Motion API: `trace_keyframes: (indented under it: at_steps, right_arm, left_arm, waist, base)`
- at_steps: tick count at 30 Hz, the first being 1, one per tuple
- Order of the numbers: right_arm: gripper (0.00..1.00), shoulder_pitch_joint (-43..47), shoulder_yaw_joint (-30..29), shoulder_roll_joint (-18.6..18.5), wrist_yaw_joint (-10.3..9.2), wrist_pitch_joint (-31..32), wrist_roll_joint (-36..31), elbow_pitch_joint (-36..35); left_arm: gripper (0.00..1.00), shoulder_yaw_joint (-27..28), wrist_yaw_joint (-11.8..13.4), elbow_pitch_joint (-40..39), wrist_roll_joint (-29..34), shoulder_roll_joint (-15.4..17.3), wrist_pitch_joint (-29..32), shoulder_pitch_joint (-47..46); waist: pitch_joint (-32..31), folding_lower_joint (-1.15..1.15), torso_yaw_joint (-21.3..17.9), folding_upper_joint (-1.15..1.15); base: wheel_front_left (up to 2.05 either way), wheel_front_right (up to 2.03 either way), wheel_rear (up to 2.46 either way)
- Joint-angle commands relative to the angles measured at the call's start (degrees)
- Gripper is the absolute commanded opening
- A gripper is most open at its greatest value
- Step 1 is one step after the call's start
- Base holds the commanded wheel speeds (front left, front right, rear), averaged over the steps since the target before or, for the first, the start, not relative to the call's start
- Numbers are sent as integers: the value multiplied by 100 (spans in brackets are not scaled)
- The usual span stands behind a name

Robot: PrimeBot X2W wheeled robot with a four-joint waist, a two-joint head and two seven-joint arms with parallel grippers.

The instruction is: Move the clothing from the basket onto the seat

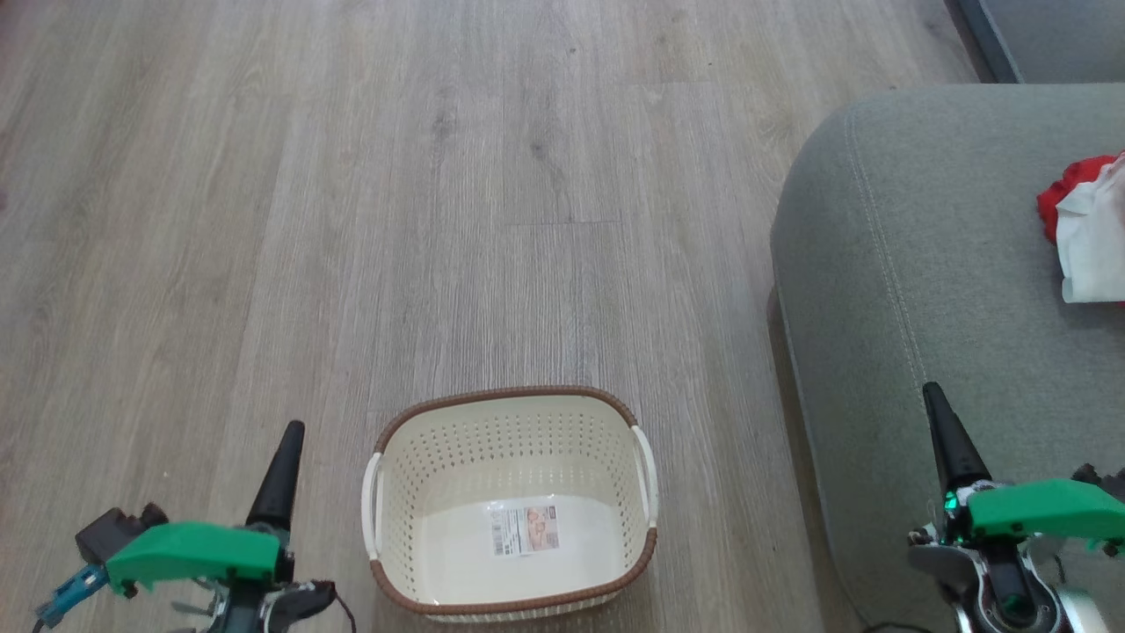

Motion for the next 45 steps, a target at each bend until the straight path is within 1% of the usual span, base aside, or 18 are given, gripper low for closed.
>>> trace_keyframes:
  at_steps: [1,24,45]
  right_arm:
    - [0,-318,63,-6,0,53,172,-158]
    - [0,-419,-102,46,0,431,1430,-59]
    - [0,-421,-124,61,0,449,1414,-58]
  left_arm:
    - [0,221,-62,-171,-176,41,48,-359]
    - [0,540,-196,-132,-1454,32,429,-468]
    - [0,567,-197,-131,-1434,14,451,-471]
  waist:
    - [-2,0,-5,0]
    - [-22,0,-69,0]
    - [-22,0,-69,0]
  base:
    - [0,0,0]
    - [0,0,0]
    - [0,0,0]
